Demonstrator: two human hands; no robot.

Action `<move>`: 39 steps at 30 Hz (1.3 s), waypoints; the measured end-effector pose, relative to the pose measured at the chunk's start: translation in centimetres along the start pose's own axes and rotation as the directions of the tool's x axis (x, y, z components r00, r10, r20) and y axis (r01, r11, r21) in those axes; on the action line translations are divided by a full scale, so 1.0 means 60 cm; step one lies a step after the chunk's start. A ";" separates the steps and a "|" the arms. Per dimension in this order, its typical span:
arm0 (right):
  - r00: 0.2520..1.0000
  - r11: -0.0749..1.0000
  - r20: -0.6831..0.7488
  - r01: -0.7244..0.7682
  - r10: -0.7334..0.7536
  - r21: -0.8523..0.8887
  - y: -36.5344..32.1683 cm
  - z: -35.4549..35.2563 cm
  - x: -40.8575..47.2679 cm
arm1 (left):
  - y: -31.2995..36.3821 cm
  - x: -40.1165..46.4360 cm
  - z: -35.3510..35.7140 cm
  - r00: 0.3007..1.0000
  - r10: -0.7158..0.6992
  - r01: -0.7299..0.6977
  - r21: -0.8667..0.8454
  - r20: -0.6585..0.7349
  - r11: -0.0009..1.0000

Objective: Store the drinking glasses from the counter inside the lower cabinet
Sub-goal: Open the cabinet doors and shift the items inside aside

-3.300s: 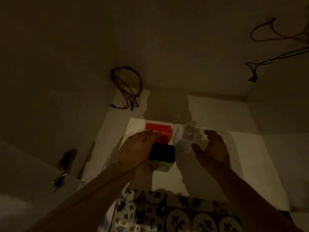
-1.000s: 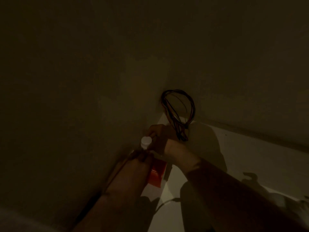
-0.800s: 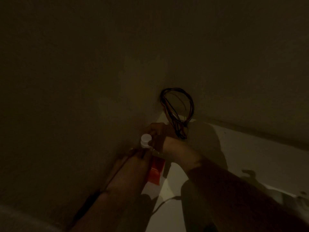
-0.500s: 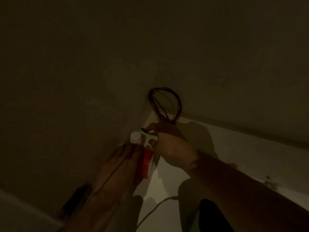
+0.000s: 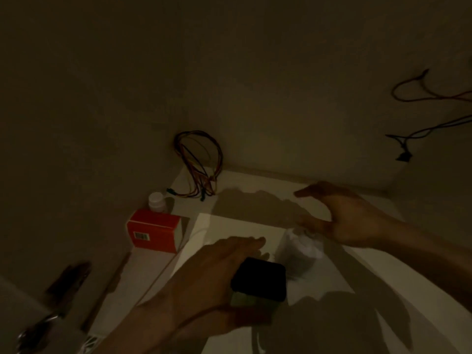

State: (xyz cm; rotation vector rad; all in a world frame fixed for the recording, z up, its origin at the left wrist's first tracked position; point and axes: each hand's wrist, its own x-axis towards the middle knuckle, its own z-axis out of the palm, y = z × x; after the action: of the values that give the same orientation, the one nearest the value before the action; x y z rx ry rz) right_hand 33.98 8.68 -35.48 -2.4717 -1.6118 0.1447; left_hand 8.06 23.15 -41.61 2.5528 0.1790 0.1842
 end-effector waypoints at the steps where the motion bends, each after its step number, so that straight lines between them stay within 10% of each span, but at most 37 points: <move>1: 0.999 0.996 0.012 -0.054 0.053 0.069 0.021 0.011 -0.017 | 0.006 0.003 0.006 1.000 0.006 -0.006 0.025 0.026 1.000; 8: 0.960 0.821 0.178 -0.278 0.217 0.499 0.080 0.117 -0.084 | 0.005 0.030 0.051 0.997 0.004 -0.027 0.315 0.073 0.949; 15: 0.968 0.772 -0.025 -0.183 0.249 0.609 0.049 0.167 -0.081 | -0.010 0.026 0.056 0.998 -0.053 0.046 0.270 0.019 0.962; 25: 0.974 0.942 -0.225 0.075 0.000 0.326 -0.007 0.167 -0.103 | -0.043 -0.073 -0.027 0.978 -0.200 0.206 0.283 -0.054 0.937; 39: 1.000 0.817 -0.026 0.006 0.011 0.576 -0.234 0.217 0.039 | -0.121 -0.166 -0.104 0.945 -0.319 0.295 0.592 -0.068 0.750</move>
State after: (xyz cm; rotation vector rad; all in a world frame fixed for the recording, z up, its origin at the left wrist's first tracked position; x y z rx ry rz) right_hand 19.99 17.66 -45.23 -1.9879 -1.2978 0.5160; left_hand -3.42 30.83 -41.38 3.0932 0.7496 -0.0669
